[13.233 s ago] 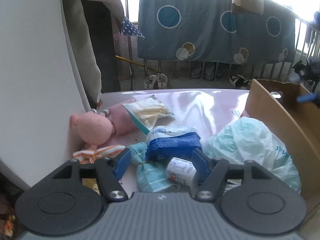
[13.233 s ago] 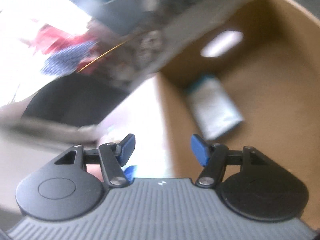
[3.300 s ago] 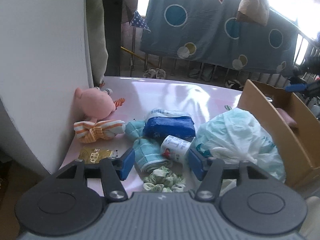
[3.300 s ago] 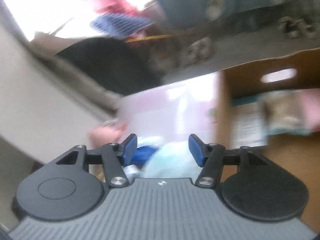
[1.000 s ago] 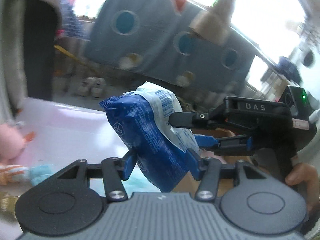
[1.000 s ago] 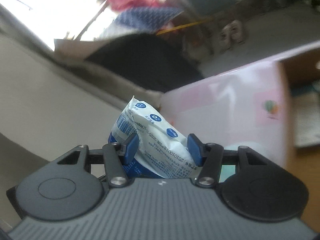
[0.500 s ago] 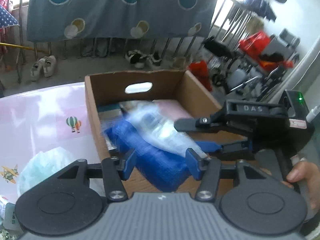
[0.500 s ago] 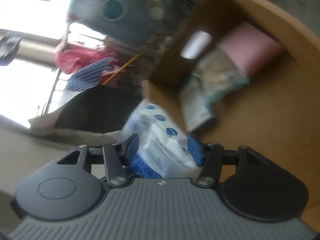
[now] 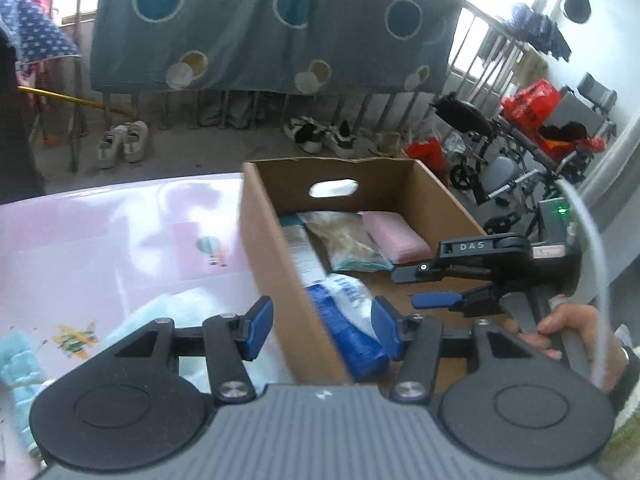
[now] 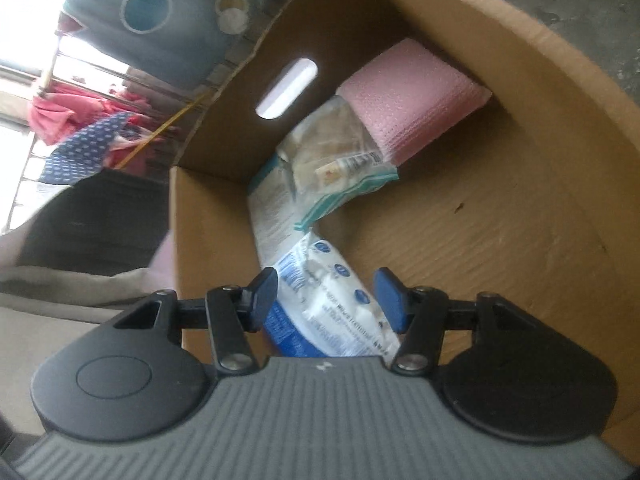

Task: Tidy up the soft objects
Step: 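Carry the wipes pack into the cardboard box and open the right gripper, then grasp the pink plush pig by its body with the right gripper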

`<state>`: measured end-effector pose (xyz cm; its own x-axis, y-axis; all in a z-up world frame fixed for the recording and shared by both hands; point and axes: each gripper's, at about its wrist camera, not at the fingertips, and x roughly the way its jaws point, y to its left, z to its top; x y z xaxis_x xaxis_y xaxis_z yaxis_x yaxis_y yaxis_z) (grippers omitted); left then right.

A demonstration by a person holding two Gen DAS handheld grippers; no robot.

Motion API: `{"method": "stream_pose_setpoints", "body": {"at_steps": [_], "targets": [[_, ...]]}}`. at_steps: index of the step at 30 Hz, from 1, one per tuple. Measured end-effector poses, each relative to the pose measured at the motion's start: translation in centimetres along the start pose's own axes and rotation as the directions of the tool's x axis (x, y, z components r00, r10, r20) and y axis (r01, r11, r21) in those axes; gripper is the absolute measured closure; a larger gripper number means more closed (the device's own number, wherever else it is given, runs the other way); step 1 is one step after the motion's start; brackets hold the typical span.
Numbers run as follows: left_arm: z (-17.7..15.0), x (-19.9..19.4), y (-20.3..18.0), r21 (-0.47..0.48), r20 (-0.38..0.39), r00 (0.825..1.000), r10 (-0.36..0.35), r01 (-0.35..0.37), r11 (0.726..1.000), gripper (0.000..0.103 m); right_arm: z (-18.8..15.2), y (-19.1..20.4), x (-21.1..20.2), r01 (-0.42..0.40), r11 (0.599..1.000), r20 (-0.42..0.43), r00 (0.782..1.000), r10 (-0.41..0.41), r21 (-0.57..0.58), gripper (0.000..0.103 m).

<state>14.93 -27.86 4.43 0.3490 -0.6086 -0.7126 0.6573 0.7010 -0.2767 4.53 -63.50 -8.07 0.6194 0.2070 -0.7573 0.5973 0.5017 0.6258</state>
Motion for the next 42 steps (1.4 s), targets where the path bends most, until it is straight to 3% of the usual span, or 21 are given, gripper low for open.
{"method": "stream_pose_setpoints", "body": {"at_steps": [6, 8, 14, 19, 25, 31, 33, 37, 42], "targets": [[-2.5, -3.5, 3.8, -0.036, 0.014, 0.997, 0.080, -0.080, 0.996, 0.048, -0.1, 0.6, 4.1, 0.085, 0.996, -0.032, 0.996, -0.085, -0.006, 0.049], [-3.7, -4.6, 5.2, -0.045, 0.015, 0.994, 0.112, -0.111, 0.993, 0.048, -0.6, 1.0, 5.3, 0.054, 0.998, -0.065, 0.996, -0.053, 0.013, 0.048], [-7.8, -6.8, 8.0, -0.072, 0.016, 0.979, 0.202, -0.201, 0.977, 0.048, -1.9, 3.2, 6.3, 0.066, 0.995, -0.088, 0.993, -0.073, -0.078, 0.047], [-10.4, -8.1, 9.4, -0.099, 0.035, 0.969, 0.245, -0.241, 0.966, 0.048, -1.8, 3.7, 5.2, 0.070, 0.994, -0.072, 0.995, -0.076, -0.079, 0.047], [-12.6, -10.7, 11.1, -0.106, 0.098, 0.934, 0.344, -0.334, 0.937, 0.048, -1.5, 6.7, 1.6, 0.106, 0.983, 0.035, 0.994, -0.102, -0.152, 0.044], [-15.2, -13.1, 14.2, -0.193, 0.127, 0.873, 0.471, -0.444, 0.875, 0.048, -3.0, 13.0, -0.3, 0.015, 0.953, 0.046, 0.999, -0.001, -0.303, 0.044], [-16.1, -13.4, 15.0, -0.211, 0.122, 0.853, 0.507, -0.477, 0.853, 0.048, -4.1, 16.0, 0.4, -0.042, 0.932, 0.007, 0.999, 0.047, -0.359, 0.044], [-17.4, -13.5, 16.8, -0.229, 0.107, 0.829, 0.549, -0.516, 0.825, 0.048, -7.4, 22.1, 3.4, -0.154, 0.881, -0.118, 0.987, 0.113, -0.448, 0.044], [-17.4, -13.3, 19.0, -0.273, 0.125, 0.794, 0.595, -0.549, 0.790, 0.048, -11.6, 29.0, 9.8, -0.287, 0.822, -0.302, 0.942, 0.148, -0.493, 0.042]]}}
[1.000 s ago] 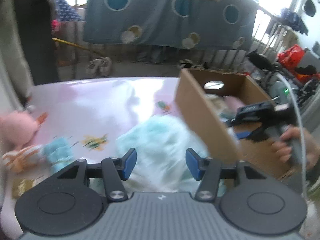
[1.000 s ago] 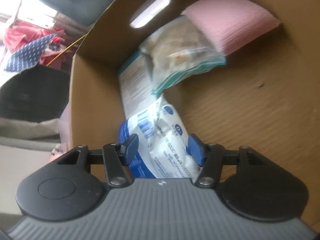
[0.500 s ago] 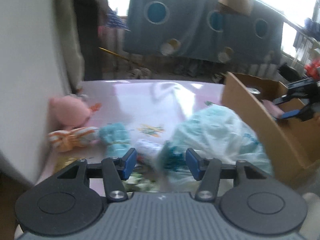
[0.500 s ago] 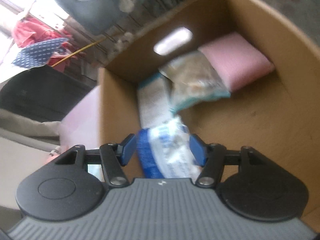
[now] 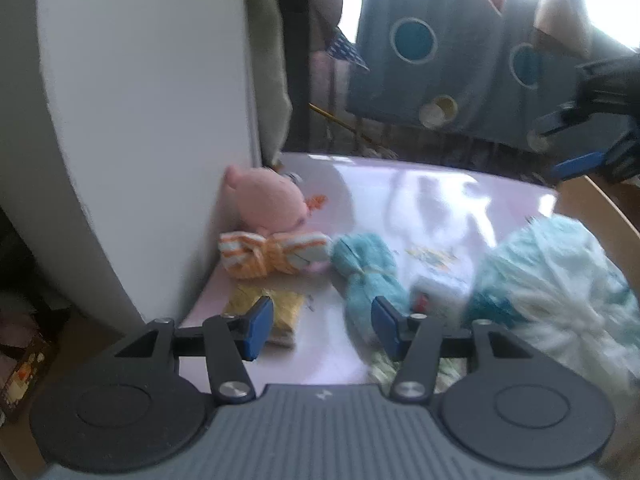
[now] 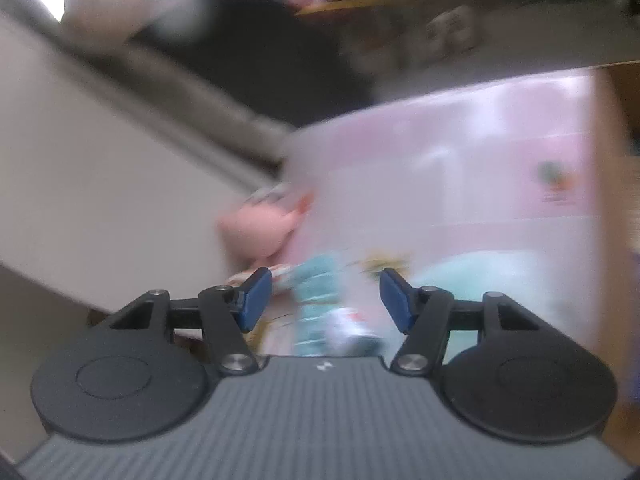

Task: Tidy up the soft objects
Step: 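Grasp the pink plush pig by its body with the right gripper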

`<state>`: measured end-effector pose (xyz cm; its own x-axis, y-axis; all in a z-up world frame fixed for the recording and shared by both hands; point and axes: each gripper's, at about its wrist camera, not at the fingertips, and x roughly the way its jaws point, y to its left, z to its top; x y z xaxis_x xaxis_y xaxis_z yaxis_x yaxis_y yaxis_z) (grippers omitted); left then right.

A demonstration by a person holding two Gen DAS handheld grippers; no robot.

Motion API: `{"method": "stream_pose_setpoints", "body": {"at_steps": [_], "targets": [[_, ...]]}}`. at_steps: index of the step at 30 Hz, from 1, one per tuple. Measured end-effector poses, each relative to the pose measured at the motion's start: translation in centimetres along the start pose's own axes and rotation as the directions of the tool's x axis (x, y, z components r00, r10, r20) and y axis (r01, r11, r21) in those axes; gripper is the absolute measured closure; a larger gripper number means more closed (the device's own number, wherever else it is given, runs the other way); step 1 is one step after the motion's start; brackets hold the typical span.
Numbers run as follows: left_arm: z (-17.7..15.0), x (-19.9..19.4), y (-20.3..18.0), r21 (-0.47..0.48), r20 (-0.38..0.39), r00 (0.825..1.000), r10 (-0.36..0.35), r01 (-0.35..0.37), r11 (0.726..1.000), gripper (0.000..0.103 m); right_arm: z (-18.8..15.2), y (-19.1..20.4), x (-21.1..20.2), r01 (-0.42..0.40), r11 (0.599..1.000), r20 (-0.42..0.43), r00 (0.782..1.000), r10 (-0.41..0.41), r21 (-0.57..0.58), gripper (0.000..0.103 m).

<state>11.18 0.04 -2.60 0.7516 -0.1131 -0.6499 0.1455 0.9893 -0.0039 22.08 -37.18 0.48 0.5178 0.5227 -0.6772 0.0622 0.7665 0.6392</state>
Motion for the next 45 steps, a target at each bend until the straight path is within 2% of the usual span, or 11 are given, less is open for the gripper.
{"method": "stream_pose_setpoints", "body": {"at_steps": [3, 6, 8, 12, 18, 25, 31, 35, 41, 45], "targets": [[1.3, 1.6, 0.6, -0.034, 0.053, 0.996, 0.066, -0.064, 0.997, 0.048, 1.2, 3.0, 5.3, -0.068, 0.997, -0.079, 0.995, 0.065, -0.032, 0.039], [3.0, 4.1, 0.8, -0.060, 0.112, 0.983, 0.145, -0.139, 0.988, 0.048, 2.8, 5.6, 10.7, -0.127, 0.991, -0.131, 0.984, 0.120, -0.047, 0.036], [4.3, 6.3, 0.7, -0.058, 0.124, 0.975, 0.186, -0.180, 0.982, 0.048, 3.8, 7.2, 14.1, -0.167, 0.985, -0.163, 0.974, 0.157, -0.052, 0.033], [6.0, 11.0, 0.5, -0.052, 0.101, 0.965, 0.243, -0.239, 0.970, 0.048, 6.8, 8.7, 20.7, -0.185, 0.980, -0.183, 0.968, 0.170, -0.070, 0.027], [7.1, 17.1, 0.9, -0.027, 0.021, 0.959, 0.283, -0.283, 0.959, 0.045, 9.6, 8.2, 28.5, -0.176, 0.984, -0.215, 0.962, 0.167, -0.024, 0.021], [7.2, 20.3, 1.4, -0.013, -0.043, 0.958, 0.284, -0.285, 0.959, 0.043, 9.4, 7.3, 33.8, -0.165, 0.986, -0.266, 0.951, 0.157, -0.008, 0.020], [7.3, 20.8, 0.9, -0.004, -0.055, 0.964, 0.261, -0.261, 0.965, 0.046, 8.4, 6.4, 33.6, -0.199, 0.980, -0.263, 0.945, 0.197, 0.016, 0.027], [7.2, 19.3, 0.0, 0.007, -0.038, 0.971, 0.237, -0.237, 0.972, 0.047, 8.4, 6.1, 31.9, -0.194, 0.981, -0.257, 0.947, 0.192, 0.019, 0.029], [7.6, 14.8, -2.1, 0.040, 0.036, 0.980, 0.195, -0.197, 0.980, 0.047, 8.4, 6.9, 26.3, -0.201, 0.980, -0.213, 0.957, 0.198, 0.008, 0.029], [7.9, 10.1, -4.1, 0.076, 0.114, 0.983, 0.146, -0.156, 0.985, 0.047, 8.1, 7.6, 20.5, -0.217, 0.976, -0.156, 0.964, 0.213, -0.006, 0.029]]}}
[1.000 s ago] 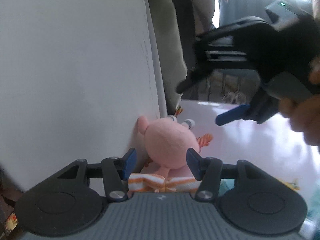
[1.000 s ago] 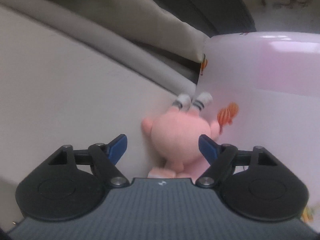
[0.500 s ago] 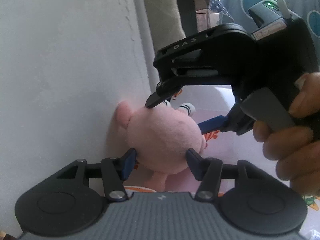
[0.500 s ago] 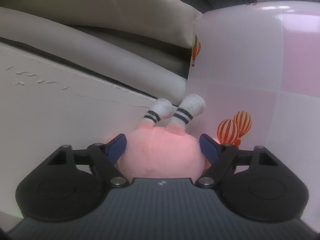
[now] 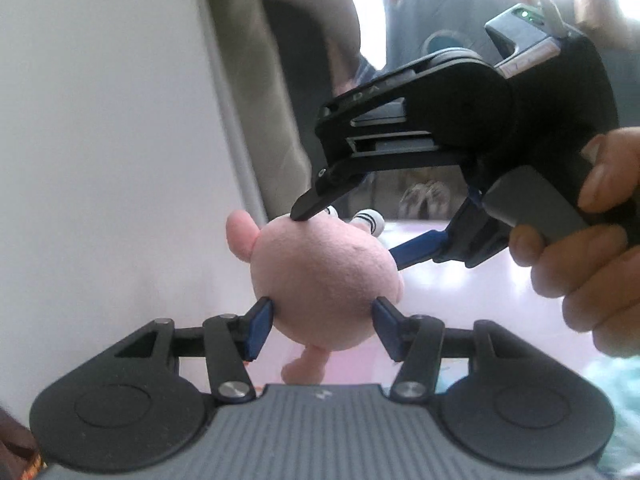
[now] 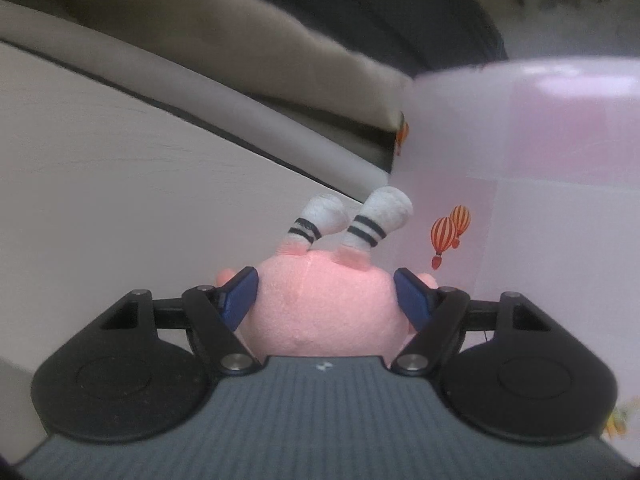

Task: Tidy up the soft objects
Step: 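Grasp the pink plush pig by its body with the right gripper, then carry the pink pig into the cardboard box and release it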

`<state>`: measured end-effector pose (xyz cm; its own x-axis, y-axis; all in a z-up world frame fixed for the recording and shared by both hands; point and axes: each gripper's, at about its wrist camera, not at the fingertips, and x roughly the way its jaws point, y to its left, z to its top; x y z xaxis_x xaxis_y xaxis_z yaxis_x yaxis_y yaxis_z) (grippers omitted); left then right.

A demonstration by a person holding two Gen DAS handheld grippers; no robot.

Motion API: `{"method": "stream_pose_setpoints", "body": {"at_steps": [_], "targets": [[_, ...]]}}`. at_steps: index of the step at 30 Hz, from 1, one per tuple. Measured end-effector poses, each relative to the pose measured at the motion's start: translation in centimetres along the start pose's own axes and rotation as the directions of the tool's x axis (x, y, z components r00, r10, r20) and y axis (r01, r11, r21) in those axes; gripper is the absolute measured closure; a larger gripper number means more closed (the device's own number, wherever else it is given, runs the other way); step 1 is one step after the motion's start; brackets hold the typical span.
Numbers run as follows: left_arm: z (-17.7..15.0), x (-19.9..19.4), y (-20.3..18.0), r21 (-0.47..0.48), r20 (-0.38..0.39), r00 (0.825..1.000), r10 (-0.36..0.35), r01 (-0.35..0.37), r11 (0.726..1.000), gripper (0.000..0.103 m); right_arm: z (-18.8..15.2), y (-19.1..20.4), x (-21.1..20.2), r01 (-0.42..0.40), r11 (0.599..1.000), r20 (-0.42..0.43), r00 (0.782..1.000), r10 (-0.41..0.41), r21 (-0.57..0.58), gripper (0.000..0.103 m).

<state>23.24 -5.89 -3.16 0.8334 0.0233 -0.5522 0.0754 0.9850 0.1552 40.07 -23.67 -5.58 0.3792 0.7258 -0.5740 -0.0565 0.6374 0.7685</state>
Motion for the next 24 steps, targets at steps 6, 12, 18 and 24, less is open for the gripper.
{"method": "stream_pose_setpoints", "body": {"at_steps": [6, 12, 18, 24], "targets": [[1.3, -8.0, -3.3, 0.056, 0.110, 0.988, -0.105, 0.099, 0.994, 0.047, -3.1, 1.6, -10.3, -0.015, 1.000, 0.114, 0.993, 0.012, 0.025, 0.029], [1.9, -14.9, -8.7, 0.147, 0.161, 0.940, -0.301, 0.279, 0.949, 0.047, -7.9, 0.8, -22.9, 0.032, 0.996, 0.243, 0.969, -0.052, 0.086, 0.029], [1.3, -18.5, -17.5, 0.247, 0.115, 0.853, -0.509, 0.472, 0.846, 0.047, -13.8, -3.7, -35.7, 0.102, 0.975, 0.356, 0.919, -0.169, 0.200, 0.029], [0.5, -17.7, -25.8, 0.254, -0.063, 0.761, -0.646, 0.638, 0.727, 0.047, -19.4, -11.4, -43.7, 0.145, 0.923, 0.397, 0.871, -0.290, 0.356, 0.029]]}}
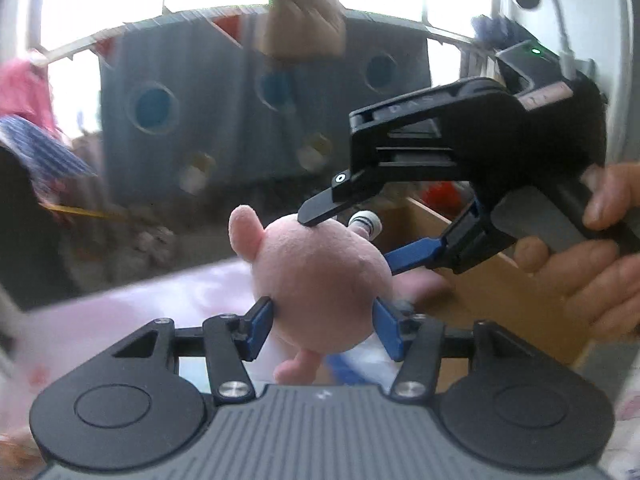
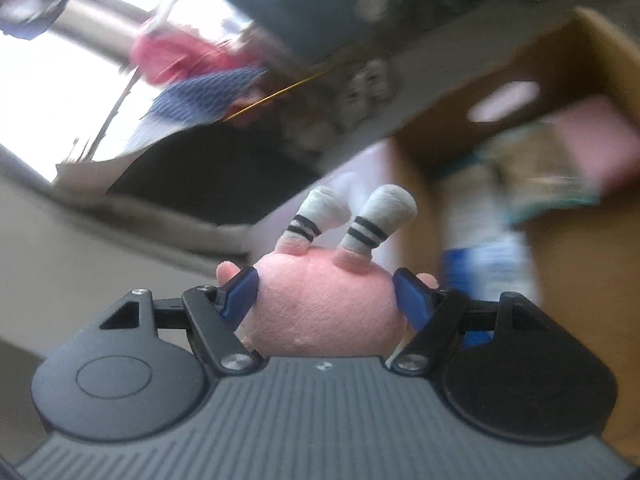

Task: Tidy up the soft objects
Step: 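Carry the pink pig into the cardboard box and release it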

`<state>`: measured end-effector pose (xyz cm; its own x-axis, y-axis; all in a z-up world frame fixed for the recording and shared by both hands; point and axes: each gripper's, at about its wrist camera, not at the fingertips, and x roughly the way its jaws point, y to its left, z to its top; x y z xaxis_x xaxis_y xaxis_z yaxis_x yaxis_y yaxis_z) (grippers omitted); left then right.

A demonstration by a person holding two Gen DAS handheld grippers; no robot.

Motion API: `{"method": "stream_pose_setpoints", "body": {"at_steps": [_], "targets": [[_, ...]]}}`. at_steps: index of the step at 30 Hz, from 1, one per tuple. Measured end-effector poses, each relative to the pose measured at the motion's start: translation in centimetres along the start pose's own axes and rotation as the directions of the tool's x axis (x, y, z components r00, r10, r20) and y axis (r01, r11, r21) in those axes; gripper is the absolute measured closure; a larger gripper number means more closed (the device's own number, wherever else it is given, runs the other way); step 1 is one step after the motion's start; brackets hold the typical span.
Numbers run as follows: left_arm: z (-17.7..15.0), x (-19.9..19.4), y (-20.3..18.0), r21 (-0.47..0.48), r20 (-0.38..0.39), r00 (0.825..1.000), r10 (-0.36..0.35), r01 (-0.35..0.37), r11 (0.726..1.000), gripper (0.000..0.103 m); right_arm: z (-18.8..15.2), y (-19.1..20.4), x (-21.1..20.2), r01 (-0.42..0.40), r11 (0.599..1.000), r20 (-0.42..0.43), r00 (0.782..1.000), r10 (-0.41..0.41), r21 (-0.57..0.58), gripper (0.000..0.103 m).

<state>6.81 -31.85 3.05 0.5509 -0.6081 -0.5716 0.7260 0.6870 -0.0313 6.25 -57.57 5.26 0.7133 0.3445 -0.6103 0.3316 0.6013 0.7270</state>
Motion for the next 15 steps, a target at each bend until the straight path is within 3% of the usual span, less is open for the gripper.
{"method": "stream_pose_setpoints", "body": {"at_steps": [5, 12, 15], "targets": [[0.5, 5.0, -3.6, -0.022, -0.144, 0.983, -0.114, 0.113, 0.993, 0.047, 1.0, -7.8, -2.1, 0.080, 0.994, -0.008, 0.997, -0.080, 0.078, 0.029], [0.4, 12.1, -5.4, -0.034, -0.328, 0.934, -0.142, 0.139, 0.990, 0.049, 2.4, -14.9, 1.0, 0.164, 0.982, -0.074, 0.985, -0.158, 0.097, 0.032], [0.4, 12.0, -5.4, -0.027, -0.384, 0.915, -0.126, 0.125, 0.992, 0.049, 2.5, -16.9, 2.8, 0.192, 0.976, -0.088, 0.979, -0.183, 0.101, 0.032]]}}
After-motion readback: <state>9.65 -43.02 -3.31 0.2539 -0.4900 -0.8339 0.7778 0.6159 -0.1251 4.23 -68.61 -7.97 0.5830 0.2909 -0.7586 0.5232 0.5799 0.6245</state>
